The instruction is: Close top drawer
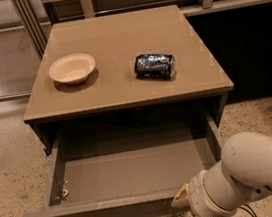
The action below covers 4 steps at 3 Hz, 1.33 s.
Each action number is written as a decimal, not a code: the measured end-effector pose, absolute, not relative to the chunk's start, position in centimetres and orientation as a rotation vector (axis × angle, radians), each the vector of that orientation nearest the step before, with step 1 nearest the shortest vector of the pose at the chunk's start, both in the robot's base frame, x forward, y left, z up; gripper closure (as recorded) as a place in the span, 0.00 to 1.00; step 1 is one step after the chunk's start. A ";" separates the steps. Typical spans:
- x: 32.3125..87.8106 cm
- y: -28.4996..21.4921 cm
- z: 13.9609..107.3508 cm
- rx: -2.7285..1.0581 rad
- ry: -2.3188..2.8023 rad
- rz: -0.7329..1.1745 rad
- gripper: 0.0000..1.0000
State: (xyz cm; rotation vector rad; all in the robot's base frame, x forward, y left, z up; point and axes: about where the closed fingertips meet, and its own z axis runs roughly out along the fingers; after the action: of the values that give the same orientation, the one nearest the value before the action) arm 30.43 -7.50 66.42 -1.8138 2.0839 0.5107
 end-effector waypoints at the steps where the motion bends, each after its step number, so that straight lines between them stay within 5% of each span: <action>1: 32.4 -7.8 65.0 -1.809 2.086 0.482 0.00; 2: 32.1 -7.9 65.0 -1.809 2.086 0.482 0.00; 4: 41.8 -7.3 64.3 -1.862 1.945 0.440 0.39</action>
Offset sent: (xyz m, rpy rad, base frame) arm 0.1144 -0.0072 -0.0557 0.0447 -0.0575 -0.0108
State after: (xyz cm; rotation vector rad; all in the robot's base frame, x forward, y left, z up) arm 41.76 -7.29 64.33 -1.8623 1.9451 0.4403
